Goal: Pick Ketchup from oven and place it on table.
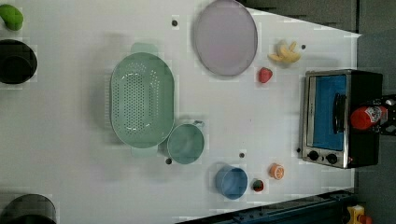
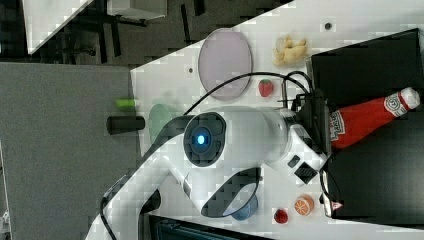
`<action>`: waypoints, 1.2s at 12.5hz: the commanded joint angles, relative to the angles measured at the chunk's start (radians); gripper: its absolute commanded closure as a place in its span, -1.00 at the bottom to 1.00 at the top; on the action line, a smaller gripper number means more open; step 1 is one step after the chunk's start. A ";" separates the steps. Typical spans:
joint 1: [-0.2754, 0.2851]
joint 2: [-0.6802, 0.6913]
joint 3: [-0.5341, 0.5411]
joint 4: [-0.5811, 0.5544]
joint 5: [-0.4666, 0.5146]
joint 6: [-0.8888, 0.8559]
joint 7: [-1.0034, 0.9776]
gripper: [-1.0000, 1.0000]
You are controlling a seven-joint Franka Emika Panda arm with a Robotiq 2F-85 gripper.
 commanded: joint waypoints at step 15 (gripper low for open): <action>0.264 -0.256 0.315 0.277 -0.116 -0.453 0.011 -0.24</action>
